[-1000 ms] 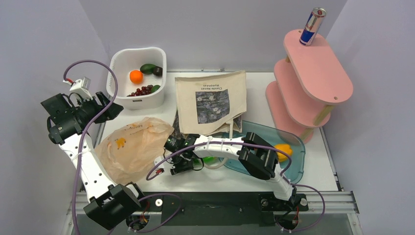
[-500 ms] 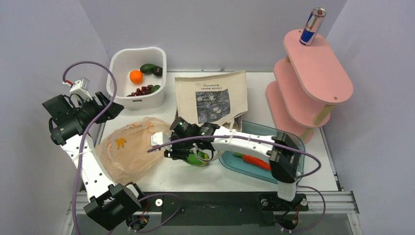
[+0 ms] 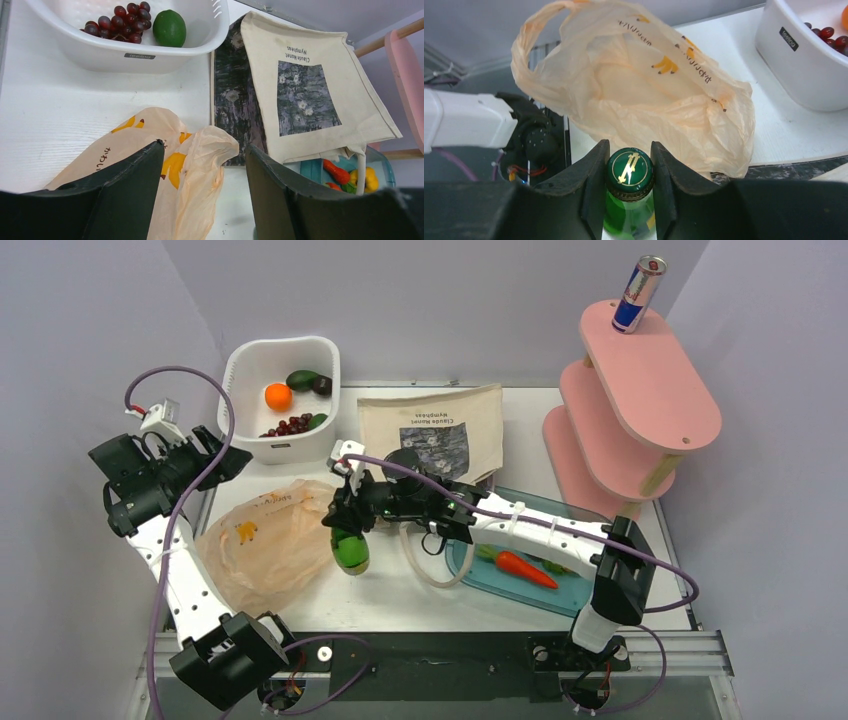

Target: Untie the knot of the grocery bags and take out the mixed food

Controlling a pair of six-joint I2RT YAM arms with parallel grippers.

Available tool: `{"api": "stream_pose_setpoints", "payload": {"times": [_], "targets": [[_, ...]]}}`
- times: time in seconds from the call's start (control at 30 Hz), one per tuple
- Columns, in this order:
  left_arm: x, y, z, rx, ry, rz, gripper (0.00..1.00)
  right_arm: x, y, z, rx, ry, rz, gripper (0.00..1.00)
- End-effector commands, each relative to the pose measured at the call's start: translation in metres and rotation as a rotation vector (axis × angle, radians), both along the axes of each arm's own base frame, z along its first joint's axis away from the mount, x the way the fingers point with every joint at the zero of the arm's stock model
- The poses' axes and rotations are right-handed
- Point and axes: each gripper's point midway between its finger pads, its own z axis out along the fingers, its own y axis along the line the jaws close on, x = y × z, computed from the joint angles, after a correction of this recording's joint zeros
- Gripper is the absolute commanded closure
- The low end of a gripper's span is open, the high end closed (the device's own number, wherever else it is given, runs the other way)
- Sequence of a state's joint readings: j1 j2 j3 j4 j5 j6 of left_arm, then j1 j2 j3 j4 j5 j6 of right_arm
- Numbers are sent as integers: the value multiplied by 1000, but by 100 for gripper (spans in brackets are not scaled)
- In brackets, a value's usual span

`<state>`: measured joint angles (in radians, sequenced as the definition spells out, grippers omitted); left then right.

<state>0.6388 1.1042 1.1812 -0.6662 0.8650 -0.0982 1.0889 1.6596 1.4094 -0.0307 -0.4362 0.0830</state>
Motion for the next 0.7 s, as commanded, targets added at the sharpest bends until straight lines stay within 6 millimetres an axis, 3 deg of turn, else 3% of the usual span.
{"api": "stream_pose_setpoints", "payload": {"times": [0.0, 0.17, 0.37, 0.67], "targets": [[7, 6, 6, 9, -37, 11, 42, 13, -8, 161, 451, -84, -76, 100], [9, 9, 7, 14, -39, 9, 42, 35, -17, 174, 476, -101, -140, 100], [14, 10, 5, 2, -44, 10, 42, 67, -26, 166, 440, -154, -224, 100], [13, 6, 2, 9, -46, -7, 42, 133, -52, 154, 386, -260, -378, 100]]}}
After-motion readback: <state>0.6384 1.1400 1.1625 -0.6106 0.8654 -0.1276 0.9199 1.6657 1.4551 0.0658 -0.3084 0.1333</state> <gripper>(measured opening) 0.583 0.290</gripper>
